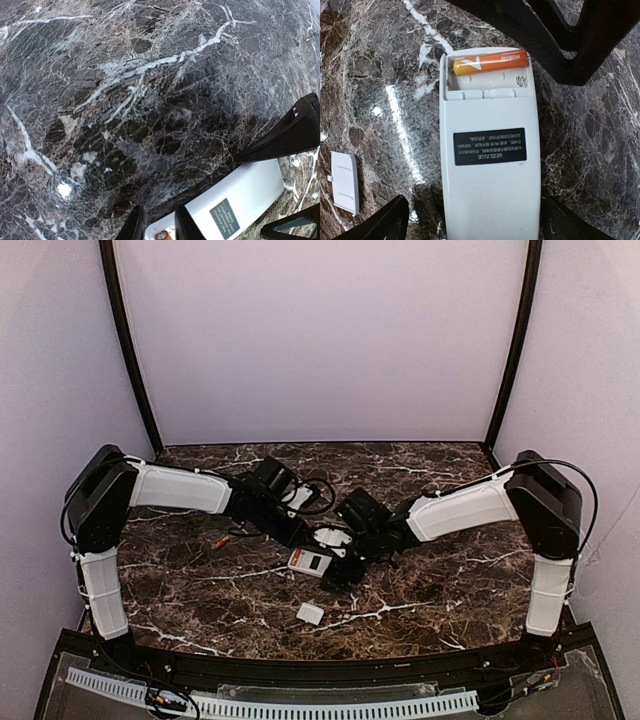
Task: Load the batteries into the remote control
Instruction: Hold the remote control without the battery cover at the center of the board.
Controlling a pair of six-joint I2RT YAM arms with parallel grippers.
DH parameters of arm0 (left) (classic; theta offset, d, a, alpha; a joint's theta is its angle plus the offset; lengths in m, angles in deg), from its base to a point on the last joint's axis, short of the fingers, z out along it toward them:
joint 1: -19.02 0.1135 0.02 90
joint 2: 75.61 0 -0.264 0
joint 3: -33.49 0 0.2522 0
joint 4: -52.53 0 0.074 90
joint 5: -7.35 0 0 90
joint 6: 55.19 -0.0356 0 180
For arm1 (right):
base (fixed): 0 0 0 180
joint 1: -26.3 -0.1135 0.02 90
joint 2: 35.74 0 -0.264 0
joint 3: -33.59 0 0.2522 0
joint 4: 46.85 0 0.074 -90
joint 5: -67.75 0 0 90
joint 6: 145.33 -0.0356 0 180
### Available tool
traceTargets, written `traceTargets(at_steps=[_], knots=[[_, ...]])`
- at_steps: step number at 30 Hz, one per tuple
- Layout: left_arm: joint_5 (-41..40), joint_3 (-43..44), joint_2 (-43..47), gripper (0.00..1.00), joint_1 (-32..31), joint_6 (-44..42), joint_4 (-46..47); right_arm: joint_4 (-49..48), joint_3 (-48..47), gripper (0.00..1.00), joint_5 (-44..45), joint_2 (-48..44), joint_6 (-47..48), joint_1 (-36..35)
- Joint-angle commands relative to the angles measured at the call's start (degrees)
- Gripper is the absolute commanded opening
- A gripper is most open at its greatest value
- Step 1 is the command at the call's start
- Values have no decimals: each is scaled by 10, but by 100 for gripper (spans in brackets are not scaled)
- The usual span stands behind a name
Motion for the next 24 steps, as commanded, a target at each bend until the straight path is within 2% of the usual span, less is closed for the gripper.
traceTargets(at_steps=[1, 7, 13, 24], knots=[[-9, 19, 15, 24, -1, -2, -17, 2, -17, 89, -15, 17, 14, 9], [-13, 17, 29, 24, 6, 5, -18, 11, -23, 81, -30, 31, 16, 12], [-16, -5, 45, 24, 9, 15, -14, 20, -18, 70, -39, 27, 9, 12], [-21, -38, 66, 22, 10, 34, -6, 29, -6, 58, -24, 13, -26, 3]])
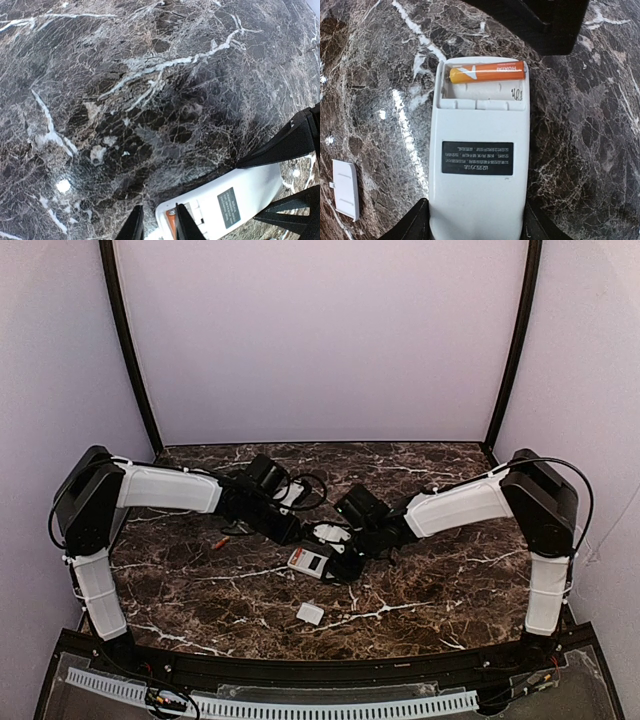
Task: Load the batteries into the remote control
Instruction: Hold the remote control without the battery cover at the center of the board.
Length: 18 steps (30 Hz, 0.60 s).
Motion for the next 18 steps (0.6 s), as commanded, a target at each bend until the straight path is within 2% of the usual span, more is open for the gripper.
traceTargets(at_steps=[1, 7, 18], knots=[[-1, -17, 29, 22, 2, 13, -3, 27, 10, 57, 3, -2, -25, -9], [3, -23, 26, 17, -2, 18, 5, 31, 5, 54, 18, 5, -40, -18], [3, -10, 9, 16, -6, 24, 14, 34, 0, 46, 24, 9, -50, -21]])
